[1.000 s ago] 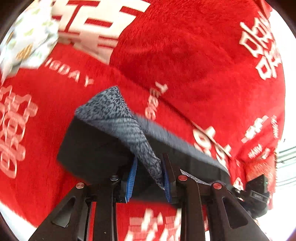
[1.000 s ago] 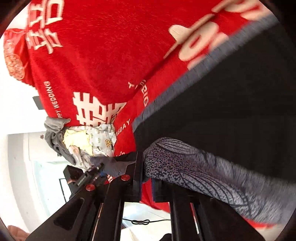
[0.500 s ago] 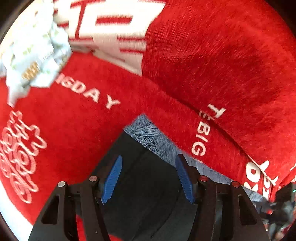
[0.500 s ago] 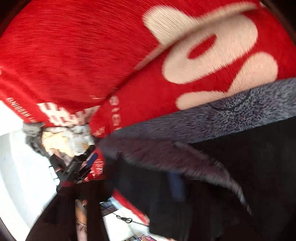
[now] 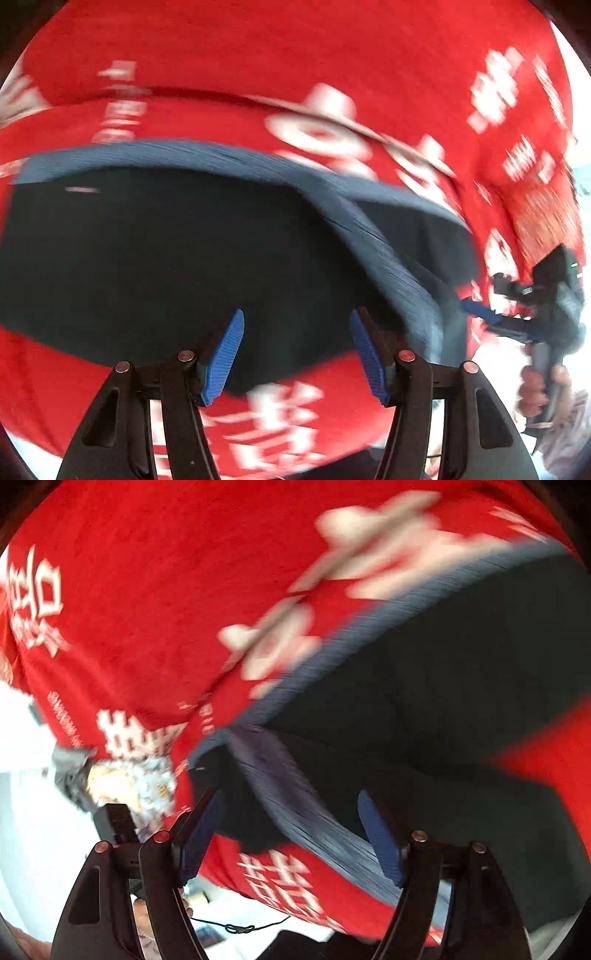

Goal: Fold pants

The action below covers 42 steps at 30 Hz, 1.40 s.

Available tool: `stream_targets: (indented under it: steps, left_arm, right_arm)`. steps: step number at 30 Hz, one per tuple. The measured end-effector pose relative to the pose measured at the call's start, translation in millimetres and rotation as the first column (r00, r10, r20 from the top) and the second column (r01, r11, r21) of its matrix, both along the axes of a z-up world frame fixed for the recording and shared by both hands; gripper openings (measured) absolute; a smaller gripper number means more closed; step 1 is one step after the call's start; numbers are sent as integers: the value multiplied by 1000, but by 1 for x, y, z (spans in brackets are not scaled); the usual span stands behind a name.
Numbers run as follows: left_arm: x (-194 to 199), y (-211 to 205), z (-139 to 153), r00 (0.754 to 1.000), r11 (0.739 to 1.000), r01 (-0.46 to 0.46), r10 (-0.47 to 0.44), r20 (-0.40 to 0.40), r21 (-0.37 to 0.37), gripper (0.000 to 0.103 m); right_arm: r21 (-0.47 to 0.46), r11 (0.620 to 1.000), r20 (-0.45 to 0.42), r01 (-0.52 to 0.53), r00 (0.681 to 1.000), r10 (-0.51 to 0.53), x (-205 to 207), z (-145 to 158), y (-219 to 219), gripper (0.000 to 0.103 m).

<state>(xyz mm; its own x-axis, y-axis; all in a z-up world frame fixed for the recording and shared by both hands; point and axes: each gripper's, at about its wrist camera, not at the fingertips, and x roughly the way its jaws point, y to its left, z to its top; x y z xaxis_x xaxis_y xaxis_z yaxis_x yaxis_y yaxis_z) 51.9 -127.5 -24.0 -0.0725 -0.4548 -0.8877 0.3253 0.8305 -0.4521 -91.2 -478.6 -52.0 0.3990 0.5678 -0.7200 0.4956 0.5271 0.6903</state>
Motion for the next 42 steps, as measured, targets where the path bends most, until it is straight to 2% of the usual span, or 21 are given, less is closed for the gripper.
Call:
stream_targets:
  steps: [2, 4, 10, 12, 15, 16, 18, 20, 21, 22, 24, 26, 29, 34, 37, 40, 42]
  left_arm:
    - [-22, -34, 0, 997, 995, 70, -73, -40, -68, 61]
    - [-43, -63, -2, 989, 986, 132, -138, -54, -104, 61]
    - [-94, -111, -14, 968, 966, 219, -232, -92, -134, 61]
    - [-107, -119, -16, 963, 961, 245, -257, -83, -126, 61]
    - [-117, -130, -25, 959, 959, 256, -268, -95, -120, 61]
    - [-120, -137, -28, 957, 959, 256, -269, -107, -123, 61]
    - [-125, -140, -36, 951, 955, 271, -285, -122, -123, 61]
    - [-128, -152, -43, 946, 951, 282, -298, -132, -125, 61]
    - [-129, -156, -44, 945, 951, 279, -296, -139, -130, 61]
    - [-129, -157, -43, 946, 953, 273, -291, -143, -134, 61]
    - [-125, -167, -34, 949, 955, 255, -277, -150, -150, 61]
    - [-119, -180, -22, 955, 959, 236, -259, -142, -158, 61]
    - [-101, -207, -2, 968, 963, 214, -231, -98, -164, 61]
    - [-57, -253, 17, 984, 968, 170, -176, -20, -185, 61]
    - [-23, -280, 23, 990, 976, 136, -129, 51, -170, 61]
    - [13, -297, 23, 990, 990, 87, -74, 118, -112, 61]
    - [29, -294, 27, 987, 994, 59, -45, 152, -88, 61]
  right_arm:
    - [-19, 997, -32, 77, 996, -78, -48, -3, -18, 79]
    - [-45, 989, -61, 141, 988, -144, -89, -9, -28, 79]
    - [-92, 936, -162, 339, 923, -350, -226, -43, -34, 79]
    - [-77, 927, -179, 367, 910, -375, -249, -57, -32, 79]
    - [-33, 925, -226, 379, 899, -376, -276, -93, -29, 78]
    - [-17, 923, -236, 385, 895, -377, -280, -100, -27, 76]
    - [52, 910, -229, 412, 891, -391, -286, -117, -29, 63]
    - [109, 892, -207, 438, 888, -411, -288, -123, -34, 5]
    - [155, 880, -198, 449, 887, -417, -289, -123, -38, 5]
    - [186, 879, -172, 440, 895, -411, -286, -115, -44, 5]
    - [212, 899, -100, 382, 924, -369, -275, -92, -56, 3]
    - [222, 910, -37, 350, 936, -351, -260, -64, -77, 3]
    - [222, 916, 60, 333, 933, -354, -226, -26, -126, 3]
    - [160, 950, 188, 268, 936, -296, -144, 14, -213, 3]
    - [112, 965, 208, 238, 944, -257, -93, 21, -250, 3]
    - [59, 977, 188, 206, 959, -214, -46, 14, -277, 8]
    - [-34, 978, 146, 207, 969, -200, -24, 12, -287, 10]
